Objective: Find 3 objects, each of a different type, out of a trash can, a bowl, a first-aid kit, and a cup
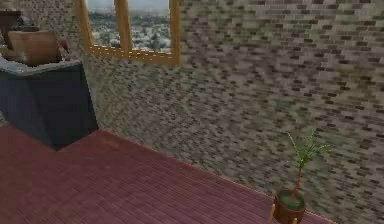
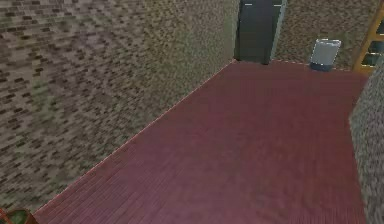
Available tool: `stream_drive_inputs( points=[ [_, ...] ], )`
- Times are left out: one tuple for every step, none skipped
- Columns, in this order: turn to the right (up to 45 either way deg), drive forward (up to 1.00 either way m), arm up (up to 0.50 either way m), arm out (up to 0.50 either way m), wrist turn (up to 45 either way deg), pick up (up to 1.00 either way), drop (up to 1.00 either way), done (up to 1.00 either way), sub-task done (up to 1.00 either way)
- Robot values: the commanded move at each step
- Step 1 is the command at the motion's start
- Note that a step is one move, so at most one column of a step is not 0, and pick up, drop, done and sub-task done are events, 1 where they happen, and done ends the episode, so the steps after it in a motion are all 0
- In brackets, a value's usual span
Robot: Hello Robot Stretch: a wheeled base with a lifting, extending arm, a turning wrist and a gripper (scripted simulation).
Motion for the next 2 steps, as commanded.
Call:
stream_drive_inputs(
  points=[
    [-45.0,0.00,0.00,0.00,0.0,0.00,0.00,0.00,0.00],
    [-9.0,0.00,0.00,0.00,0.0,0.00,0.00,0.00,0.00]
  ],
)
